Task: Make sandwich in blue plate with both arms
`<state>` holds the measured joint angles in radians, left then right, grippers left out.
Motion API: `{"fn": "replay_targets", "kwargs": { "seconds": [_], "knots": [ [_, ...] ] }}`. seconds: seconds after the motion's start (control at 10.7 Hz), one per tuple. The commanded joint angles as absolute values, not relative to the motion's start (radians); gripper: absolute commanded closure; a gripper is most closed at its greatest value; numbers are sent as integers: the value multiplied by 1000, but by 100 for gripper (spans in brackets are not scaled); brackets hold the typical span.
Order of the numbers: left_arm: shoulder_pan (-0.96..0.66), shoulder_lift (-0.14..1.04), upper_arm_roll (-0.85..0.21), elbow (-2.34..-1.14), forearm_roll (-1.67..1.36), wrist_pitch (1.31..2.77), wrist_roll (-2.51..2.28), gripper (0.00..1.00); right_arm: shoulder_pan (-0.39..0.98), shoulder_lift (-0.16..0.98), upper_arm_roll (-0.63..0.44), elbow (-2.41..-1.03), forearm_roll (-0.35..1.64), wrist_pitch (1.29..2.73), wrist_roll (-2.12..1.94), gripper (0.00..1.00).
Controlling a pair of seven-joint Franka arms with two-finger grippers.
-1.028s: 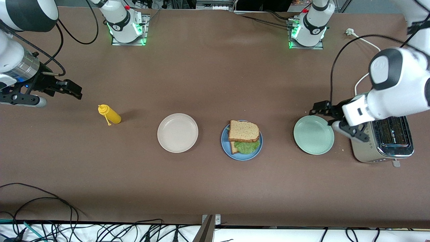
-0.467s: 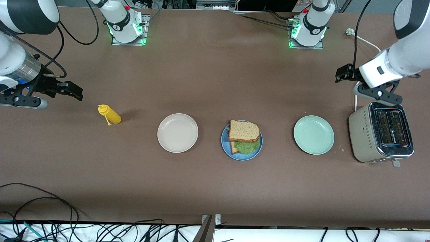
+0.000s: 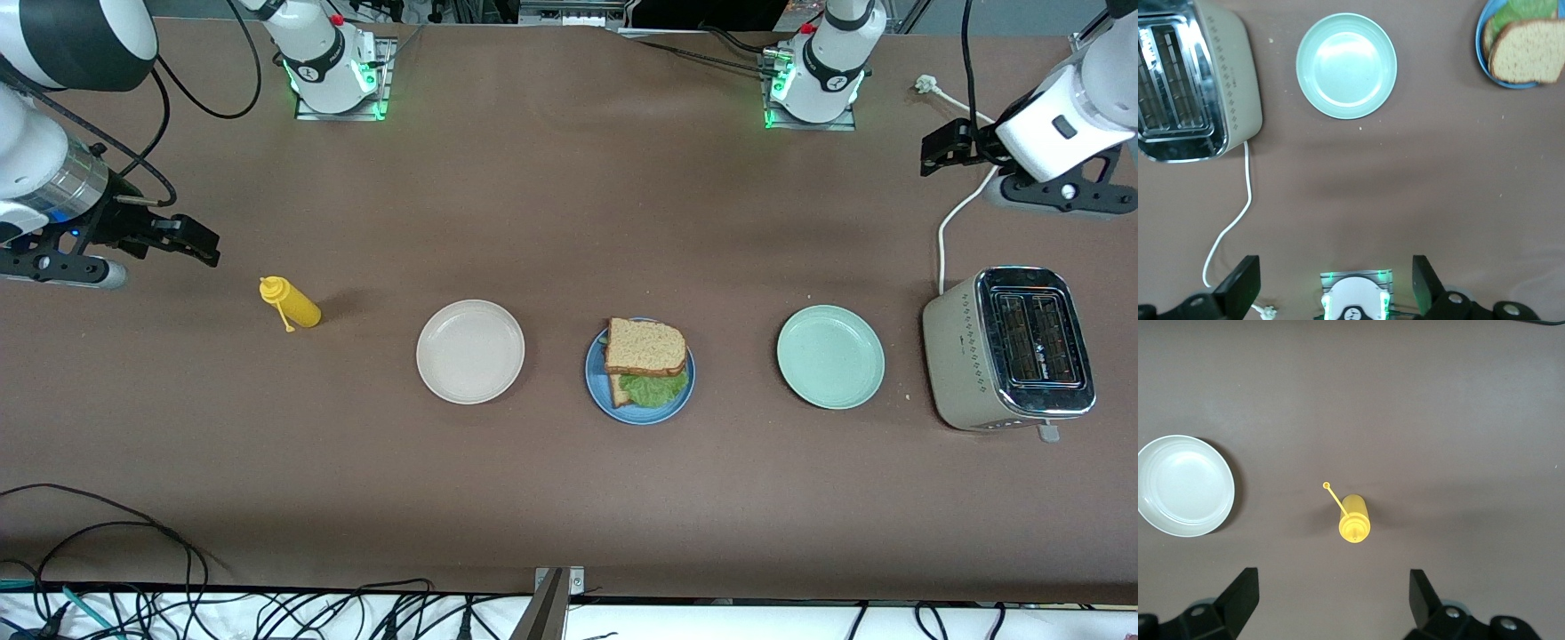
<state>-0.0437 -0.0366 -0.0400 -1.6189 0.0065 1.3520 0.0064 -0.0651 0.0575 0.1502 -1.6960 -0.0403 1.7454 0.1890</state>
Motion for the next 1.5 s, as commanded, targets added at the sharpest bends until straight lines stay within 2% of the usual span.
{"fn": "replay_targets", "kwargs": {
  "seconds": [0.0, 0.19, 0.37, 1.4],
  "knots": [
    [-40, -70, -40, -1568, 35, 1312, -100, 0, -66, 52, 150, -1697, -3, 1750, 198, 0],
    [-40, -69, -40, -1542, 32, 1292, -94, 0, -66, 52, 150, -1697, -2, 1750, 198, 0],
    [-22, 12, -31, -1439, 31, 1292, -83, 0, -66, 52, 150, -1697, -2, 1752, 198, 0],
    [-2, 9, -26, -1427, 35, 1275, -97, 0, -66, 54, 150, -1692, 17, 1772, 199, 0]
  ]
}}
